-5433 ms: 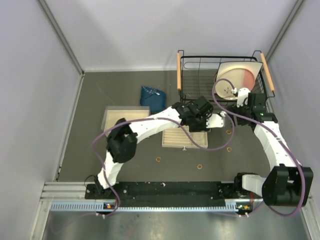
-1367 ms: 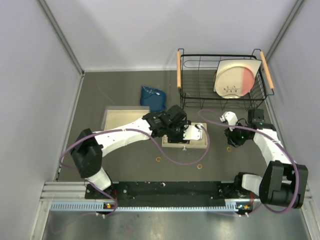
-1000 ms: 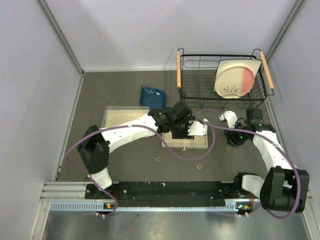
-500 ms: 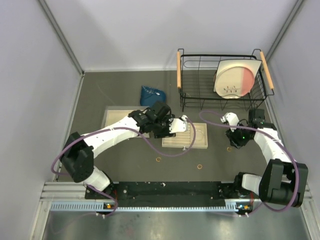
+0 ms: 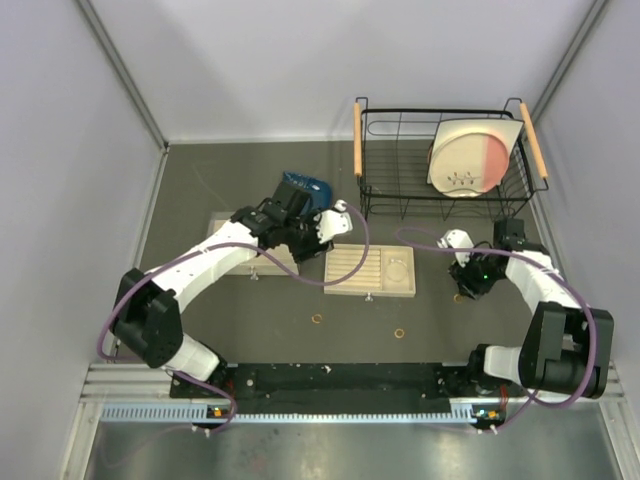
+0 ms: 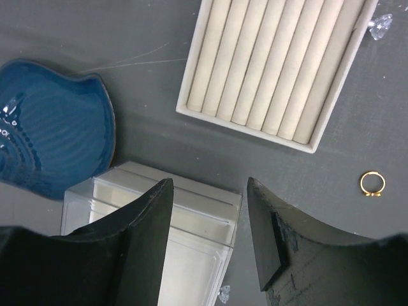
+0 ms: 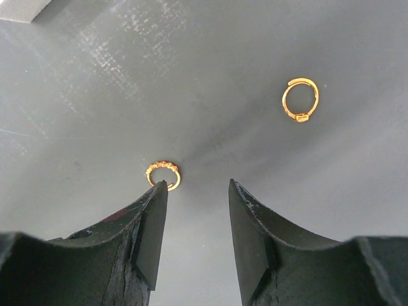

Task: Organize the mixed jewelry

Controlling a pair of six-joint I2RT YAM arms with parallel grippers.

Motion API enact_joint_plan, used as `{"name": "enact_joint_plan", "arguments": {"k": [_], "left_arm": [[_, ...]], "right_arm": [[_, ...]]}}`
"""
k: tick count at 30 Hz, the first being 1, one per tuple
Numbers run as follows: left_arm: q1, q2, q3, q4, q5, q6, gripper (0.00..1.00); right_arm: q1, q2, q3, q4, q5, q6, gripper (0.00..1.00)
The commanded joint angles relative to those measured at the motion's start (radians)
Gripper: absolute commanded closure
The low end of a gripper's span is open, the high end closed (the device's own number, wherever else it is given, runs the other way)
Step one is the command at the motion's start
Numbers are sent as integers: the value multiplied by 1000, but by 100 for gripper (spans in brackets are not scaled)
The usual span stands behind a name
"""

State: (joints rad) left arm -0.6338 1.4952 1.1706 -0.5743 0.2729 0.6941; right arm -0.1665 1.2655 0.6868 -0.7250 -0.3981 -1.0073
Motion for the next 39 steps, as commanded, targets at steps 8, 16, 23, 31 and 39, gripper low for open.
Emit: {"name": "enact_joint_plan", "arguments": {"k": [8,16,23,31,39], "left_arm": [[100,-27,50,27,126,-88,44],[184,-27,73,39,184,-166,43],[240,-33,92,42,219,-196,41],[264,-36,95,42,224,-203,41],[276,-35,92,42,233,-203,41]], "right_arm": [[54,25,-26,38,-25,-33,57],[67,38,-38,53,-2,-47,57],[73,48,-46,62,15,-62,58],[104,54,-70,81,15,-54,60],[125,51,-84,91,30,-57,60]]}}
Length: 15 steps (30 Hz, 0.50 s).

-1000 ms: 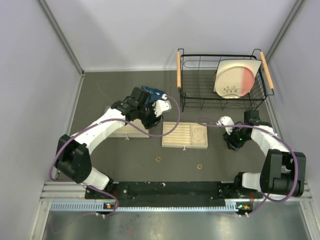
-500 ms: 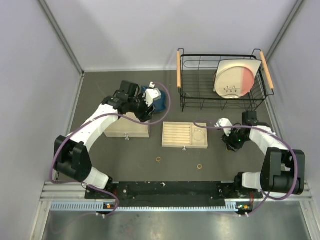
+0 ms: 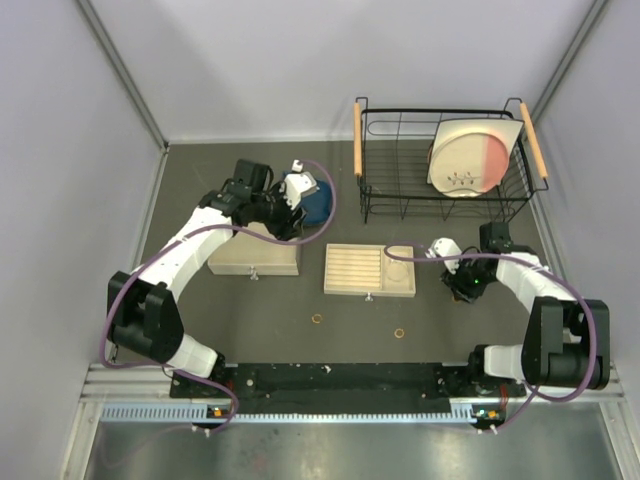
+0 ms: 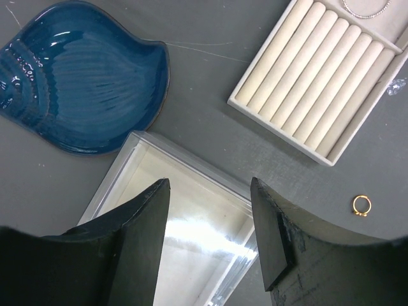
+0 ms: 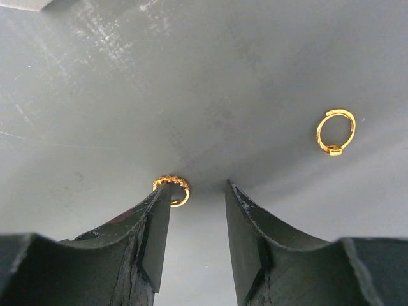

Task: Organize the mixed jewelry

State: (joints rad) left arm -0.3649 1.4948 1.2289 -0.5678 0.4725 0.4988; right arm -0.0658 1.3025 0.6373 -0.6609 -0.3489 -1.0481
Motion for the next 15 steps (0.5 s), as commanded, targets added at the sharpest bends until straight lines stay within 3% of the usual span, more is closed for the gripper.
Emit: {"name": "enact_joint_plan", "arguments": {"k": [1,15], "left_arm": [[9,-34,34,36,37,-8,41],[24,-28,32,23,43,4,41]], "right_arm": [[29,11,-34,27,-16,-16,60],[104,27,-27,37,1,-16,59]]}}
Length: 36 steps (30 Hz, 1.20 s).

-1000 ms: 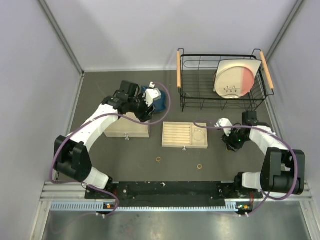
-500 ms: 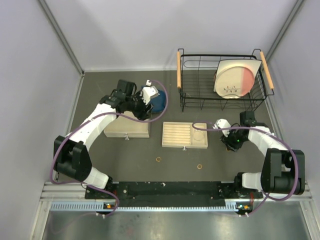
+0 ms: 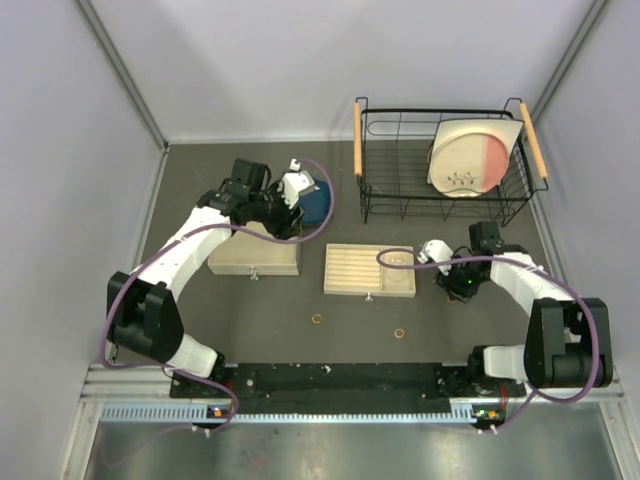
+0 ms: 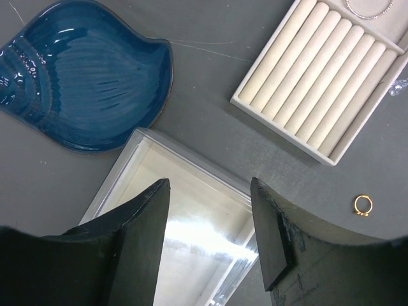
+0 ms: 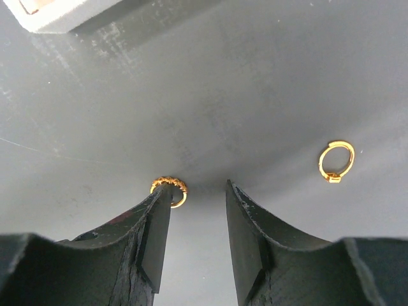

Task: Organize the mixed jewelry

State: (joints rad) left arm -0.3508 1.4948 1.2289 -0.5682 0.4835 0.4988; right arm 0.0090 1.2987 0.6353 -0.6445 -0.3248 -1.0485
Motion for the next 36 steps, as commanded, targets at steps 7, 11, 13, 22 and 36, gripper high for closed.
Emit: {"name": "enact_joint_plan", "arguments": {"k": [7,11,13,22,36], "left_arm": [[18,-25,34,21,27,12,41],[21,-22,32,18,26,14,41],[24,-19,32,14,26,14,41],[26,-22,29,24,53,-22,42],[26,-21,-5,171,75,-216,44]], "right_arm": [[39,47,-25,25,-25,-22,61],[51,62,-23,23,-28,-18,71],[52,77,-14,23,-33,-9,82],[54,59,23,14,-34,50,100],[52,-56,139,-73,-53,202,100]]}}
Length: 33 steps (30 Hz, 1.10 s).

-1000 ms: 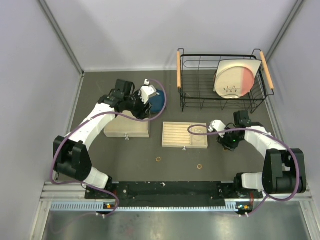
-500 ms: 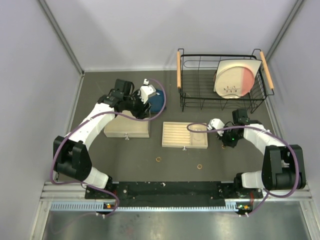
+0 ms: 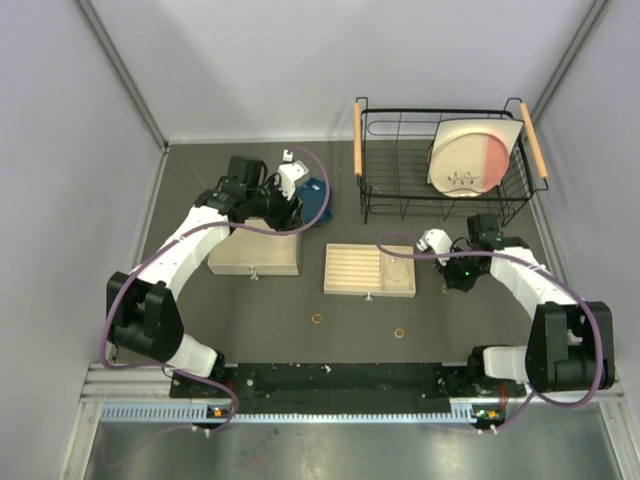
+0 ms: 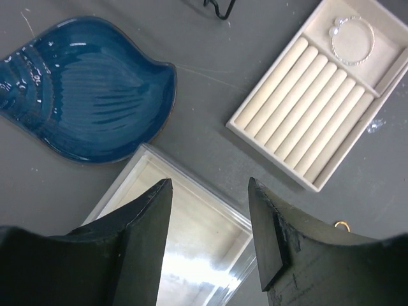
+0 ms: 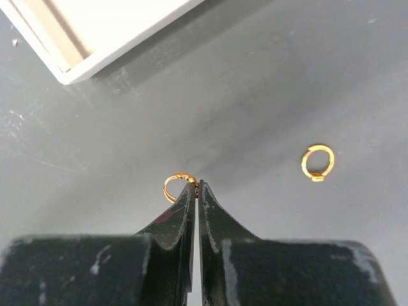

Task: Organize the mixed jewelry

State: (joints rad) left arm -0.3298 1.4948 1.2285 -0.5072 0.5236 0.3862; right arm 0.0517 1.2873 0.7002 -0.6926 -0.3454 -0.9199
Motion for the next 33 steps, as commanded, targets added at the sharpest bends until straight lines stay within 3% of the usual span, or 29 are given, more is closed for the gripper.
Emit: {"name": "enact_joint_plan", "arguments": {"k": [1,8,12,18,23,26,33], "left_arm": [[5,-24,-6,136,45,-119,44],[3,-48,-10,284,167,-370,42],[-29,-61,-37,436,242,-489,39],[-143,-42,5,593,155,-618,38],[-198,36,114,590,128,-766,42],[-228,47,115,592,102,-771,43],[-245,36,114,587,49,-771,46]], "right_arm": [[11,-49,109,-34,-36,114,100],[26,-43,378,-110,-92,389,100],[134,-39,534,-85,21,580,100],[272,52,758,-48,154,778,100],[388,109,867,-16,275,852,100],[439,151,920,-10,342,885,100],[494,205,990,-10,338,961,100]]}}
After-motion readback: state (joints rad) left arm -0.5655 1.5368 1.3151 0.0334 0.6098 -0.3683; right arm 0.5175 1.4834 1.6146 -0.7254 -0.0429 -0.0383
